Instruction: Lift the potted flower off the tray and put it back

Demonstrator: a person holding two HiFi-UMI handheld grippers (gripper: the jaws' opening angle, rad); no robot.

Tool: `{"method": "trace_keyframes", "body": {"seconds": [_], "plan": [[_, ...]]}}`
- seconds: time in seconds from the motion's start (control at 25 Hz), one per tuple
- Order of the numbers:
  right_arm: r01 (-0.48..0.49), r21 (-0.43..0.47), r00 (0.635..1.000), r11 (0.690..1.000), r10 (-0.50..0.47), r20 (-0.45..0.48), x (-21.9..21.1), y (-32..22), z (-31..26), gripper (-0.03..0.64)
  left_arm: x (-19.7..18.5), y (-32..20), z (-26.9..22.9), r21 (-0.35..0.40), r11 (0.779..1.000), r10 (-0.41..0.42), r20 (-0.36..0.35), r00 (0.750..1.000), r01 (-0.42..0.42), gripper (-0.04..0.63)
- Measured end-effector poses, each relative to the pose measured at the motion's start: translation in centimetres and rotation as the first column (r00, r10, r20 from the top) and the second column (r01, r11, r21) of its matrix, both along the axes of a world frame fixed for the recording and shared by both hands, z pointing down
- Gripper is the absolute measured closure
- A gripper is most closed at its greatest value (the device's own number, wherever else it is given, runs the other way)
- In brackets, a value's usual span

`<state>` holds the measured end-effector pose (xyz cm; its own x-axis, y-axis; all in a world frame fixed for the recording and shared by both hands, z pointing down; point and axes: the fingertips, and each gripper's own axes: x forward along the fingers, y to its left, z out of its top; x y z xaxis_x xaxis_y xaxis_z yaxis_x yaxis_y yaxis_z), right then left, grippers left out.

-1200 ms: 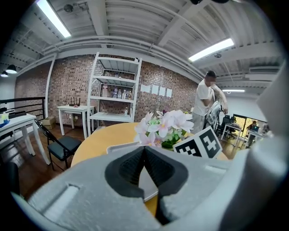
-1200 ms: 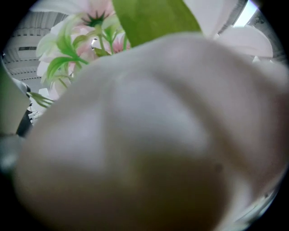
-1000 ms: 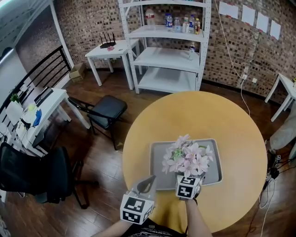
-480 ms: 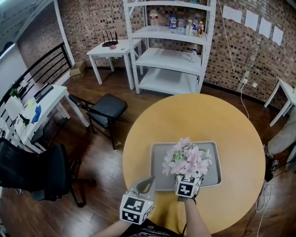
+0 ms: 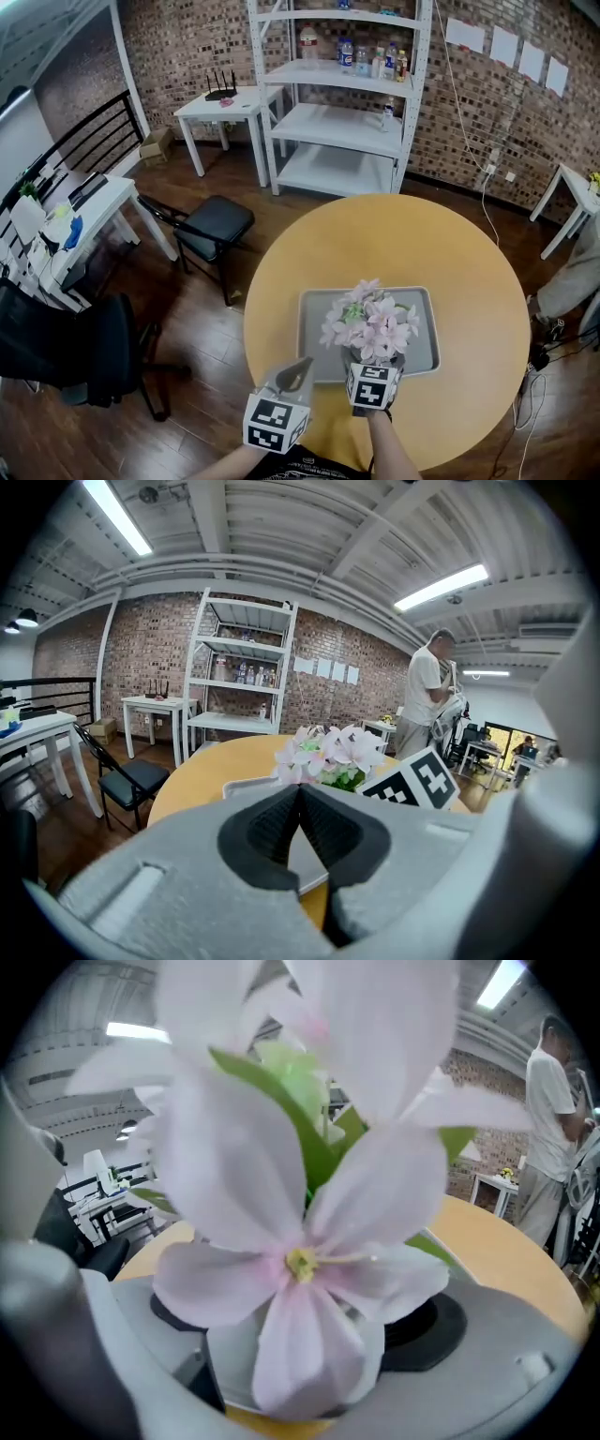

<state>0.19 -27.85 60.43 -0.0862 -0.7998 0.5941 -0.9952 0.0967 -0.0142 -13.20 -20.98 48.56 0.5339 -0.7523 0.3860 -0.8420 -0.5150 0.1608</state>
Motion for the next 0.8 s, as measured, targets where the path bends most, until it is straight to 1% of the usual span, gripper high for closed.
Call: {"method": "trace_keyframes", "body": {"seconds": [0.16, 0.2, 0.36, 0.48, 0.8], "plan": [[0.029, 0.033, 1.0, 0.999, -0.029, 0.007, -0.1, 2.1, -1.8, 0.101, 1.4, 0.7, -0.3, 0.004, 1.0, -0.001, -0.018, 1.0, 0.001, 0.592], [0.035, 0.038, 0.999, 0.999, -0.035, 0.01, 0.1, 2.7, -2.4, 0.111, 1.8, 0.9, -0.4, 0.004, 1.0, -0.001, -0.02, 1.0, 0.002, 0.592], [0.069, 0.062, 0.997, 0.996, -0.071, 0.029, 0.6, 5.5, -4.8, 0.169, 3.5, 2.2, -0.6, 0.001, 1.0, -0.007, -0.035, 0.999, 0.007, 0.592], [0.105, 0.098, 0.993, 0.99, -0.109, 0.039, 0.8, 7.5, -7.1, 0.228, 5.0, 3.0, -0.7, -0.002, 1.0, -0.01, -0.045, 0.999, 0.01, 0.592], [0.194, 0.206, 0.978, 0.959, -0.205, 0.032, 2.2, 11.2, -12.7, 0.384, 9.2, 5.2, -1.3, 0.0, 1.0, -0.015, -0.055, 0.998, 0.015, 0.592]]}}
